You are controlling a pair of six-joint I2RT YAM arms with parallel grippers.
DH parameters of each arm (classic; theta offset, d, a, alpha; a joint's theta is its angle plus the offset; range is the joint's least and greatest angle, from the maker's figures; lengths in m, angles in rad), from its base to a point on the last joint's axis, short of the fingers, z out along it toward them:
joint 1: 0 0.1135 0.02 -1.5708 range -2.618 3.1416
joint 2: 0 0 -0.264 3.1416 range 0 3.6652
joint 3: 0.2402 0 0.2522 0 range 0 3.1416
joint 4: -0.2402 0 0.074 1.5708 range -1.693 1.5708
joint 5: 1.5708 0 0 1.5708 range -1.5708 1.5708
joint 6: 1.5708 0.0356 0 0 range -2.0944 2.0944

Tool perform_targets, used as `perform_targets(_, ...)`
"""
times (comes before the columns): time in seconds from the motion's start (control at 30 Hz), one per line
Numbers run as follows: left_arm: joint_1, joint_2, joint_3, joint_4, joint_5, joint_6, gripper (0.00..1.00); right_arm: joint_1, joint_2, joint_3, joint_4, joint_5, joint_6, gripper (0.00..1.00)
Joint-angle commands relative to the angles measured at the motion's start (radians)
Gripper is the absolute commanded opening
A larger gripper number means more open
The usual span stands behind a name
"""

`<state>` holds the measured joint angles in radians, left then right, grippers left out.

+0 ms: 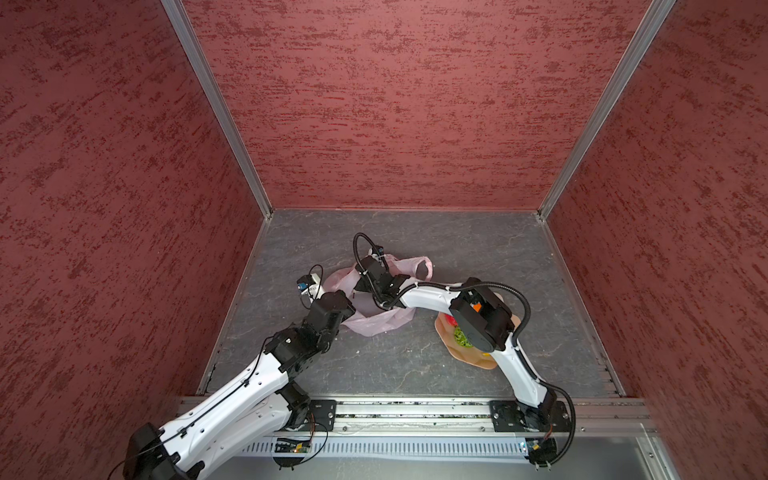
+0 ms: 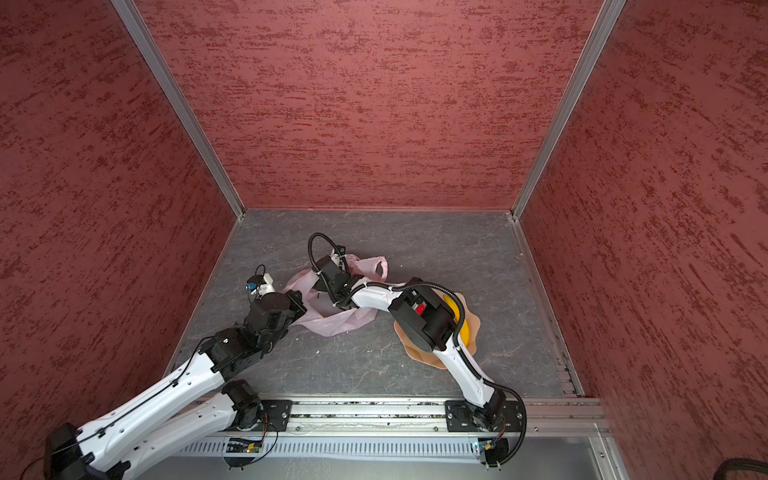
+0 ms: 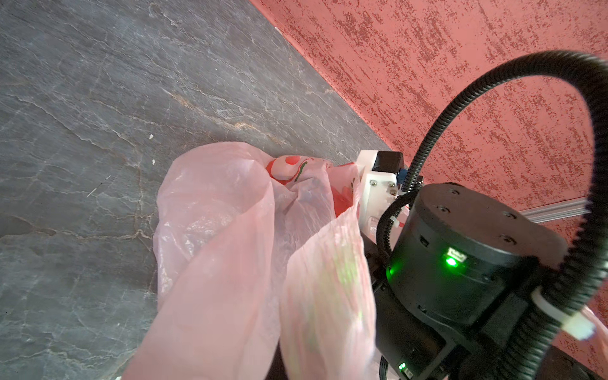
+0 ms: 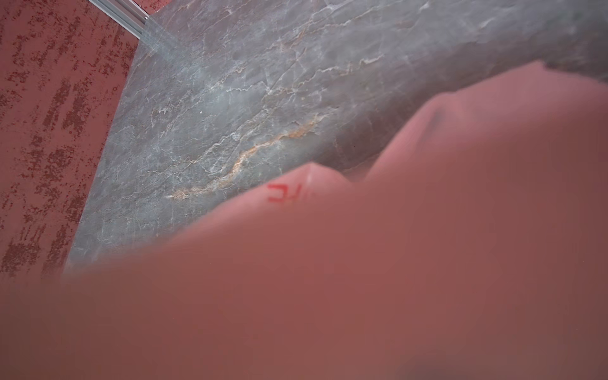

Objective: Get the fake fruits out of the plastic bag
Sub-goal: 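Push the right gripper down into the bag and close on the cream fruit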

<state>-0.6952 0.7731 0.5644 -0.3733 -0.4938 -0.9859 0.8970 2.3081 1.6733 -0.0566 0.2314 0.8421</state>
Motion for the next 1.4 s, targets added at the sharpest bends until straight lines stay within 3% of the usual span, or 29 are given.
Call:
perform_targets(0.0,-0.002,-0.008,0.002,0.010,0.008,0.022,0.00,-0.010,0.015,0.024,0.017,0.000,0.023,0.70)
perform_targets(0.83,-0.002,-0.018,-0.014,0.005,-0.037,0.008,0.00,-0.020,-0.052,-0.036,0.067,-0.065,0.020,0.40)
perform_targets(1.37,0.039,0.011,-0.048,0.049,-0.105,0.000,0.00,-0.005,-0.245,-0.175,0.013,-0.128,-0.028,0.33)
